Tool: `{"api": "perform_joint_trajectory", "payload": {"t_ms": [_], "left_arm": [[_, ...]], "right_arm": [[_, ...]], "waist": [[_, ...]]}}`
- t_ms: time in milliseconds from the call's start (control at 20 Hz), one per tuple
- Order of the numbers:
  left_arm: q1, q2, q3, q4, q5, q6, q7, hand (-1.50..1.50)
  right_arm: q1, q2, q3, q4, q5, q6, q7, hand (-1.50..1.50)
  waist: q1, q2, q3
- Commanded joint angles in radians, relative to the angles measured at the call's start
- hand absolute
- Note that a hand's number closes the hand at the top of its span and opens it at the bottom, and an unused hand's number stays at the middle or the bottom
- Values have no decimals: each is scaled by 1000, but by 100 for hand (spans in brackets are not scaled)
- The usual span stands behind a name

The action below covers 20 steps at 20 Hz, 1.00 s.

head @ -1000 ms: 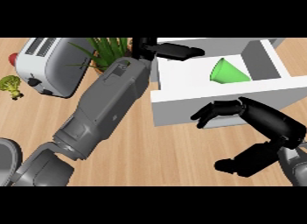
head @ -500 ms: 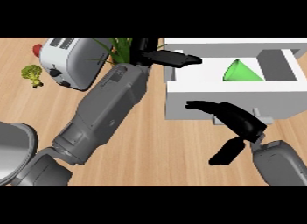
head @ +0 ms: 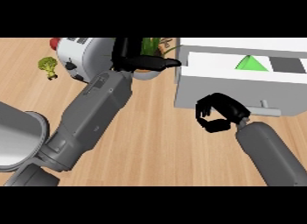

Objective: Pick up the cup, place it into the drawer and close the drawer

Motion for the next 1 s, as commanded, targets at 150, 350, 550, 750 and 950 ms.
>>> {"api": "perform_joint_trajectory", "payload": {"t_ms": [150,350,550,750,950], "left_arm": [[136,72,-4,-79,15,-77,31,-150],[150,109,3,-97,18,-100,42,-150],[156,113,-5,-134,16,-99,60,-150],[182,134,-10,-157,20,-135,73,-150],[201,141,-26,-169,10,-155,73,-150]], "right_arm": [[-169,-30,-145,280,-20,-117,-176,150],[-295,-70,-235,373,-60,-138,-204,150],[-361,-90,-275,447,-67,-158,-165,150],[-397,-112,-307,433,-106,-119,-137,150],[-387,-179,-330,406,-136,-59,-151,150]], "waist": [[57,14,1],[73,29,2],[89,33,2],[124,37,1],[130,42,1]]}}
